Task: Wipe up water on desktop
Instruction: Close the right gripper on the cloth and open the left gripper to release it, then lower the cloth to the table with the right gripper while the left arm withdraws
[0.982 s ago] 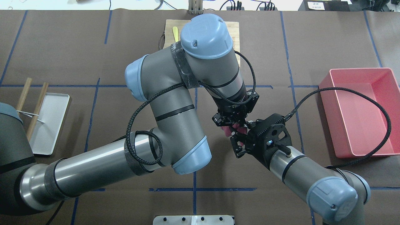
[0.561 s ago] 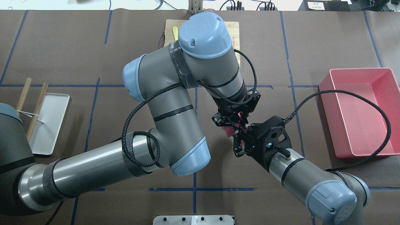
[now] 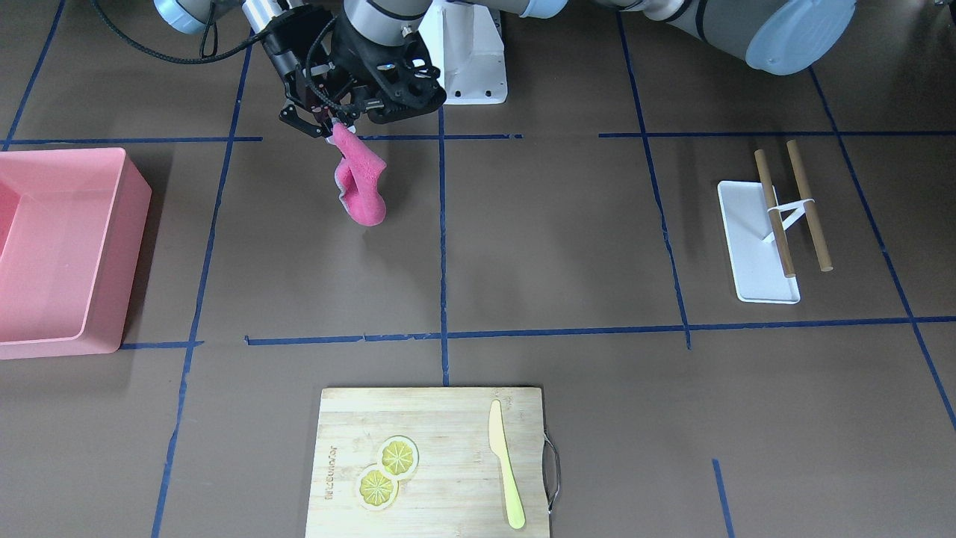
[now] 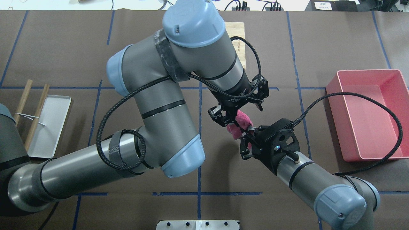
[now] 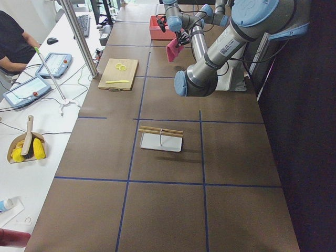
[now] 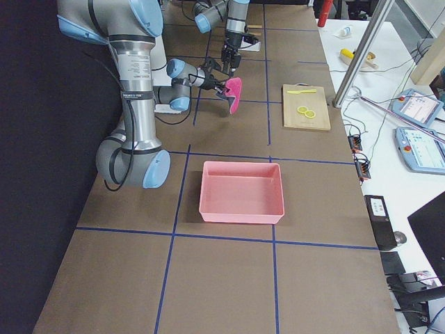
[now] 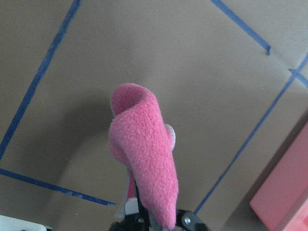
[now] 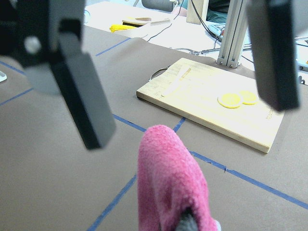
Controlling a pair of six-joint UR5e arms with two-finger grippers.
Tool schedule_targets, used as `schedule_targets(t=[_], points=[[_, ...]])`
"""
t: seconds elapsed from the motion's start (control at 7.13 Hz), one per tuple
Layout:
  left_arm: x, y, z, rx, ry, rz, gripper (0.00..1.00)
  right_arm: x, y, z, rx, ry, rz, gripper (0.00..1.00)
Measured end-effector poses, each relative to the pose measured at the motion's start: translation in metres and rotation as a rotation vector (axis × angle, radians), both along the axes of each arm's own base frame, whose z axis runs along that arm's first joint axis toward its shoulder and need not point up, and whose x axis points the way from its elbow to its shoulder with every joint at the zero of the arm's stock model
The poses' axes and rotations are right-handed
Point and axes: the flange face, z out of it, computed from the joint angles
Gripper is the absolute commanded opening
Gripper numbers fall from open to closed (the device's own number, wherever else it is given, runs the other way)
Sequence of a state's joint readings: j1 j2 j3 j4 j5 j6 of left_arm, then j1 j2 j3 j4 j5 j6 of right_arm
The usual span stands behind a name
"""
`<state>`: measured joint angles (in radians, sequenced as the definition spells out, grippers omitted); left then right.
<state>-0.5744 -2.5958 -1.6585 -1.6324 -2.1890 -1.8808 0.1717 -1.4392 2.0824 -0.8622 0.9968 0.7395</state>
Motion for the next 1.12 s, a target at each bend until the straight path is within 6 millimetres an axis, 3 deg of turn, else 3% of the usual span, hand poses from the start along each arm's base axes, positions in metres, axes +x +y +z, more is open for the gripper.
schedule_targets(t=[0.28,0.56,0.84,1.12], points=[[-0.054,-0.012,0.033,0.084,0.017,-0.04,0.96,0.0,-0.006,0.015,-0.122,-0.007,0.045,0.0],[-0.111,-0.032,0.086,0.231,-0.014,-0.07,0.99,0.014,-0.04,0.033,-0.249,0.056,0.071,0.0],[-0.148,-0.06,0.141,0.35,-0.086,-0.072,0.99,0.056,-0.094,0.054,-0.468,0.125,-0.043,0.01],[-0.185,-0.075,0.197,0.438,-0.156,-0.049,0.99,0.092,-0.122,0.076,-0.763,0.187,-0.188,0.0]])
